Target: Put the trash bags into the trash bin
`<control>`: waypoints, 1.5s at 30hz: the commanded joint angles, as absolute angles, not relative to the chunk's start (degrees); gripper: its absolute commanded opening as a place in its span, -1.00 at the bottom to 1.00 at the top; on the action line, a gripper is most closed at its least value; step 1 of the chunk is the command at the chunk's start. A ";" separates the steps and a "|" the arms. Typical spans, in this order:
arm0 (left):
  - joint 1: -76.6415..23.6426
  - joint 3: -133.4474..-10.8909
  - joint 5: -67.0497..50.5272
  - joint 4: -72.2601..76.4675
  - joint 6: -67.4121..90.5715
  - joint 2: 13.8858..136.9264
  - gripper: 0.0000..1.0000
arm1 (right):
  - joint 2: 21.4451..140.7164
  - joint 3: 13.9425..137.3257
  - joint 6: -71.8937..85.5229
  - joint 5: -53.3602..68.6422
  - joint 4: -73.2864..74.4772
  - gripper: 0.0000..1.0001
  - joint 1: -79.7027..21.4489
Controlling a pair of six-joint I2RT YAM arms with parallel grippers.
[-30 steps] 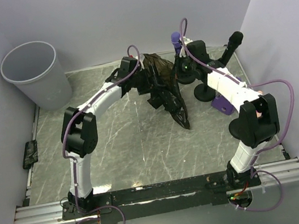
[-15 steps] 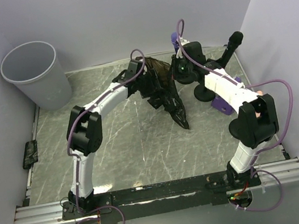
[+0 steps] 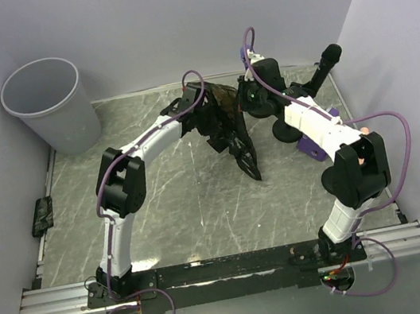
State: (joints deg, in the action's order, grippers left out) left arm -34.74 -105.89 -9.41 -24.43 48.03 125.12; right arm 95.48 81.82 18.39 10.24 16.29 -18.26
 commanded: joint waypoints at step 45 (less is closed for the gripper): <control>-22.31 -120.45 -12.85 17.64 -25.98 95.29 -0.99 | 105.84 135.73 -18.00 14.07 -15.54 -1.00 -25.57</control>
